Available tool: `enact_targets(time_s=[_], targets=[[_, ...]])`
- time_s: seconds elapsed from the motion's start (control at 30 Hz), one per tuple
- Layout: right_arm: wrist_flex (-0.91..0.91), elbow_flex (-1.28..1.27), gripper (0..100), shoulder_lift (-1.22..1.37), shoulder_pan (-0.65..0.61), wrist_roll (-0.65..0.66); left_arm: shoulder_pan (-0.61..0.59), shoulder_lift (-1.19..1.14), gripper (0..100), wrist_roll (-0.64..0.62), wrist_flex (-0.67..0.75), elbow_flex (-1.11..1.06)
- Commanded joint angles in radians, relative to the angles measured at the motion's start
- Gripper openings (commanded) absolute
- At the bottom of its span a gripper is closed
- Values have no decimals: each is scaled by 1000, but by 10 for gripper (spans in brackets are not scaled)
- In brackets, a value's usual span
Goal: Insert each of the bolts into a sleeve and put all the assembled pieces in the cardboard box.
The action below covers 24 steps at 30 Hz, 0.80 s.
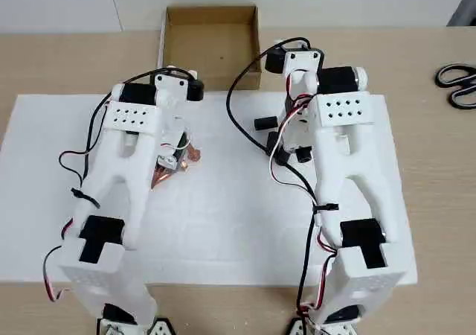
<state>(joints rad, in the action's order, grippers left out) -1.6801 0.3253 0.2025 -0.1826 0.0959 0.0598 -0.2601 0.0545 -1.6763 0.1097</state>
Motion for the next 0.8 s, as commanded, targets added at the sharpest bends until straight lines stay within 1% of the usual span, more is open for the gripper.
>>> enact_targets(time_s=[0.0, 0.1, 0.47, 0.57, 0.77], targets=[[-10, 20, 3, -62, -5, 5, -2, 9, 77, -8, 9, 7], [-10, 20, 3, -62, -5, 5, -2, 9, 107, -8, 9, 7], [-10, 20, 3, -62, -5, 5, -3, 8, 107, -2, 12, 4], [-10, 20, 3, -62, -5, 5, -8, 6, 107, 17, 17, 2], [-12, 20, 3, -62, -4, 5, -3, -91, 107, 17, 15, 2]])
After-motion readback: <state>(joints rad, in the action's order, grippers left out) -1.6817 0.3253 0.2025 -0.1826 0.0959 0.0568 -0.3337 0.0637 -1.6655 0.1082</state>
